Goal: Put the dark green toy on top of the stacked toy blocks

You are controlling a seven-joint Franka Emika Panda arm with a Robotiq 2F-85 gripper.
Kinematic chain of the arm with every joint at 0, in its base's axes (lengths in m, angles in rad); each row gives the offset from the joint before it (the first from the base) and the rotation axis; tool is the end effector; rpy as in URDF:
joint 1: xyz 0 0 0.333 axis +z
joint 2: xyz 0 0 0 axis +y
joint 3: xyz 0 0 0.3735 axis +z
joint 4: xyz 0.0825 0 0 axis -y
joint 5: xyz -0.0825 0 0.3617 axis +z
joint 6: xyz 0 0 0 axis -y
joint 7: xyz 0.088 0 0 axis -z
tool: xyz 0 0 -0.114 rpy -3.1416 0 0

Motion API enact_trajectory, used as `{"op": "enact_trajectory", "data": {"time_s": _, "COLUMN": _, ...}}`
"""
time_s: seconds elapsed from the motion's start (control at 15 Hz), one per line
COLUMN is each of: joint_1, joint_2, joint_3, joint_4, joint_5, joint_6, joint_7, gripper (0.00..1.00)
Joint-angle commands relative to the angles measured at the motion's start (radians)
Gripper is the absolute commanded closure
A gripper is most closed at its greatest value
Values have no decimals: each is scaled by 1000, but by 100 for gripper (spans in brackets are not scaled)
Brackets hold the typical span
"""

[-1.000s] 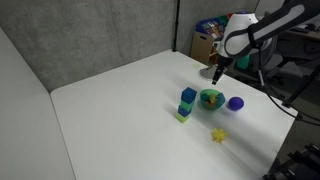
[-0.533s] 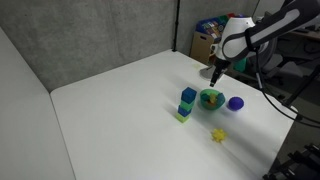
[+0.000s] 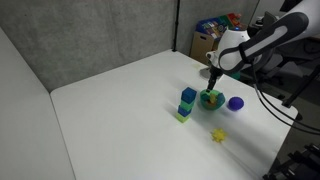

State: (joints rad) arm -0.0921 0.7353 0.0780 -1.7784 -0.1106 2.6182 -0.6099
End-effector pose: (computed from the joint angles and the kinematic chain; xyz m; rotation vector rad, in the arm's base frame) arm 0.6904 -0.0149 0.2075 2.9258 1.0116 0.1551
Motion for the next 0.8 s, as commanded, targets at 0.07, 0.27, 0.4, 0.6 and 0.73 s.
{"op": "enact_trajectory", "data": {"time_s": 0.07, "joint_1": -35, "joint_2": 34, "joint_3": 36, "joint_4": 3, "joint_5": -42, "joint_6": 60, "joint_7": -85, "gripper": 0}}
{"op": "enact_trajectory", "data": {"time_s": 0.27, "joint_1": -37, "joint_2": 56, "joint_3": 42, "joint_4": 3, "joint_5": -47, "joint_6": 75, "joint_7": -109, "gripper": 0}}
{"op": "enact_trajectory", "data": {"time_s": 0.4, "joint_1": -36, "joint_2": 68, "joint_3": 42, "joint_4": 3, "joint_5": -48, "joint_6": 74, "joint_7": -117, "gripper": 0}}
{"op": "enact_trajectory", "data": {"time_s": 0.6, "joint_1": -35, "joint_2": 86, "joint_3": 42, "joint_4": 2, "joint_5": -51, "joint_6": 85, "joint_7": -130, "gripper": 0}}
{"op": "enact_trajectory", "data": {"time_s": 0.73, "joint_1": -42, "joint_2": 97, "joint_3": 50, "joint_4": 4, "joint_5": -53, "joint_6": 94, "joint_7": -140, "gripper": 0}}
